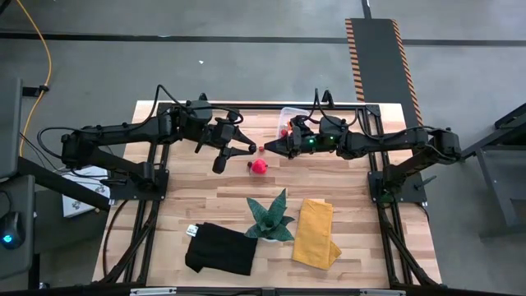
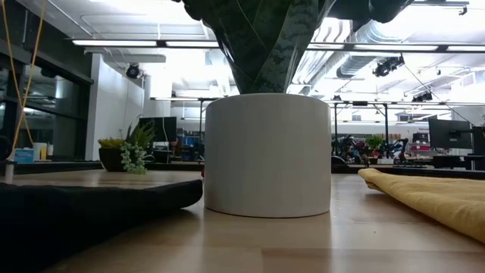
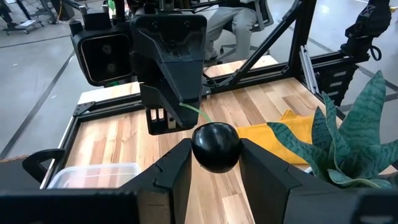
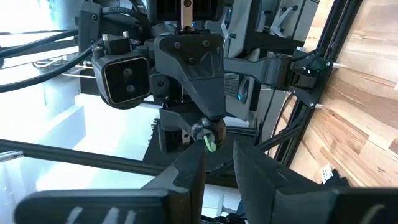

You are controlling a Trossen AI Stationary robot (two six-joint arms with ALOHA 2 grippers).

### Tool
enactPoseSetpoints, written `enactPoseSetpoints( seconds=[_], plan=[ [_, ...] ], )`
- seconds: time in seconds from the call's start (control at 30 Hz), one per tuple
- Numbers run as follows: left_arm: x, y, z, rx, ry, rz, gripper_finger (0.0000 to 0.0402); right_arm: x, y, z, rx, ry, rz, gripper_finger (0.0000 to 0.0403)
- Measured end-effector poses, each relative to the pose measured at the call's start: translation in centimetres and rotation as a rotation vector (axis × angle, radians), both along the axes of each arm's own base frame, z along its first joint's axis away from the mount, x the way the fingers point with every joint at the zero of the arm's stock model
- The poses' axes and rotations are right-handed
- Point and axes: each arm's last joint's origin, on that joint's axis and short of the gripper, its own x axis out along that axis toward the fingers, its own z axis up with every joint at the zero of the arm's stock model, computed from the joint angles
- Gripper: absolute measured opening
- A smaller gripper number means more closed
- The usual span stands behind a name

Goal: Pick and placing Produce into tupperware
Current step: Put the black cherry into the transparent container

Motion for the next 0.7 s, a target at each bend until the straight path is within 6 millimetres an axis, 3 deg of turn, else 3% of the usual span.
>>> enactPoseSetpoints(
  seconds=[0.7],
  plan=[
    [0.39,0.14,-0.43,-0.010,0.016,0.005,0.0122,-0.02,-0.01,0.12,-0.010,-0.012,-0.001,0.0073]
  ],
)
